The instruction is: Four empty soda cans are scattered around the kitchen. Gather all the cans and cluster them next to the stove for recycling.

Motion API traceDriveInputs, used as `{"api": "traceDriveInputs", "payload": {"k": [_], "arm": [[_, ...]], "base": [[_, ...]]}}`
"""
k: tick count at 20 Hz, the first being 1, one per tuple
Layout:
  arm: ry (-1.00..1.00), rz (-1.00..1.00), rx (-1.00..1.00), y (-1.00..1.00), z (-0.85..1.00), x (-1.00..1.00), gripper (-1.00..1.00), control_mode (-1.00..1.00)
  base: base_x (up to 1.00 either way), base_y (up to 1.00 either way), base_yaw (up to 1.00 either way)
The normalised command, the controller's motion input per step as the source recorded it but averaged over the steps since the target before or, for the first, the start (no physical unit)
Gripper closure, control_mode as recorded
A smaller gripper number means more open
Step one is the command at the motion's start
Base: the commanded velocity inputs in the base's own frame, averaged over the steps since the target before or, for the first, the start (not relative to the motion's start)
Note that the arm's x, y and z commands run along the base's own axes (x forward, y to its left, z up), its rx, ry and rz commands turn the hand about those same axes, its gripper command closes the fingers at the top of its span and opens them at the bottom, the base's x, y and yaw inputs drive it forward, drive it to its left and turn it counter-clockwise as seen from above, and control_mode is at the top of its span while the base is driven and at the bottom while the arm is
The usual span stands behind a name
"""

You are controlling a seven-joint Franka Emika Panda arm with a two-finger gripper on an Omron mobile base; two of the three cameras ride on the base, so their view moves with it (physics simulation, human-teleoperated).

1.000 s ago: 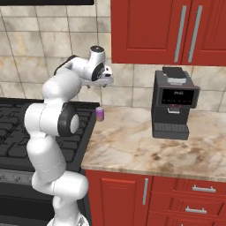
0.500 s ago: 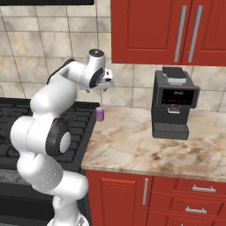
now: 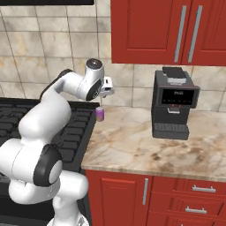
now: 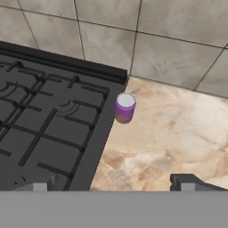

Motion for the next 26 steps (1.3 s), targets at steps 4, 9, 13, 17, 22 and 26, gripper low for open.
{"api": "traceDriveInputs", "payload": {"k": [4,9,13,17,22,26], "arm": [[0.0,0.0,0.0,0.01,0.0,0.0,-1.0,1.0],[0.0,0.0,0.0,0.0,0.0,0.0,-1.0,1.0],[0.0,0.0,0.0,0.0,0.0,0.0,-1.0,1.0],[0.0,0.0,0.0,0.0,0.0,0.0,-1.0,1.0],[0.0,0.0,0.0,0.0,0.0,0.0,-1.0,1.0],[0.0,0.0,0.0,0.0,0.0,0.0,-1.0,1.0]], "base": [[0.0,0.0,0.0],[-0.26,-0.05,0.0],[-0.54,-0.21,0.0],[-0.17,-0.28,0.0],[0.0,-0.45,0.0],[0.03,-0.55,0.0]]}}
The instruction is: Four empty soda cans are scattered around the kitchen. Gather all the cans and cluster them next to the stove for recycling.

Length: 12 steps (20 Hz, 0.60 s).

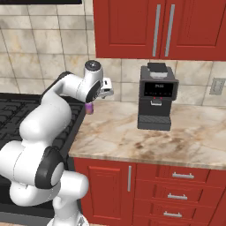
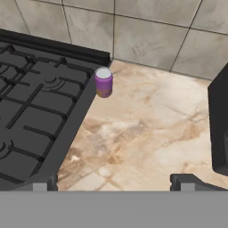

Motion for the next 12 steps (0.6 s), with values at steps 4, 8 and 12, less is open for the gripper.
{"api": "traceDriveInputs", "payload": {"k": [4,8,12], "arm": [[0.0,0.0,0.0,0.0,0.0,0.0,-1.0,1.0],[0.0,0.0,0.0,0.0,0.0,0.0,-1.0,1.0],[0.0,0.0,0.0,0.0,0.0,0.0,-1.0,1.0]], "base": [[0.01,-0.61,0.0],[0.0,-0.6,0.0],[0.0,-0.6,-0.01]]}}
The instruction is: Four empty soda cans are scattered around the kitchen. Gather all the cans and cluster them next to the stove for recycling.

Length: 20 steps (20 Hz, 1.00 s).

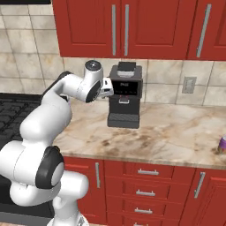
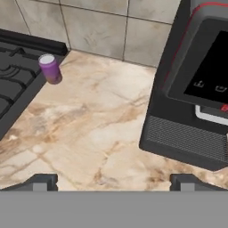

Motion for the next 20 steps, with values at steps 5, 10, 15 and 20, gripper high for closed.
{"api": "traceDriveInputs", "payload": {"k": [5,10,15,20], "arm": [[0.0,0.0,0.0,0.0,0.0,0.0,-1.0,1.0],[0.0,0.0,0.0,0.0,0.0,0.0,-1.0,1.0],[0.0,0.0,0.0,0.0,0.0,0.0,-1.0,1.0],[0.0,0.0,0.0,0.0,0.0,0.0,-1.0,1.0]], "base": [[0.01,-0.6,-0.02],[0.02,-0.59,-0.04],[0.02,-0.56,-0.03],[0.0,-0.52,-0.03]]}}
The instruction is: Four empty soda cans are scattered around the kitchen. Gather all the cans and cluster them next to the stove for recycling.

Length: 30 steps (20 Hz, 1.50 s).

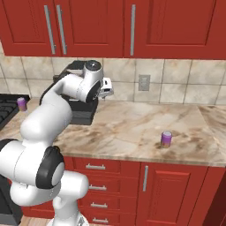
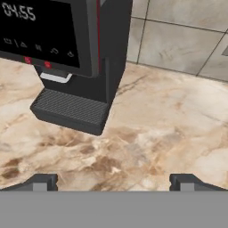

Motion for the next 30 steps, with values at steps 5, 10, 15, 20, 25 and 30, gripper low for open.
{"api": "traceDriveInputs", "payload": {"k": [5,10,15,20,25,30], "arm": [[0.0,0.0,0.0,0.0,0.0,0.0,-1.0,1.0],[0.0,0.0,0.0,0.0,0.0,0.0,-1.0,1.0],[0.0,0.0,0.0,0.0,0.0,0.01,-1.0,-1.0],[0.09,-0.07,0.0,-0.07,0.0,0.0,-1.0,-1.0],[0.13,-0.17,0.0,-0.4,0.0,-0.02,-1.0,-1.0],[0.21,-0.22,0.03,-0.5,0.01,0.0,-1.0,-1.0]], "base": [[0.01,-0.46,-0.02],[0.02,-0.31,-0.01],[0.0,0.0,0.0],[0.0,0.0,0.0],[0.0,0.0,0.0],[0.0,0.0,0.0]]}}
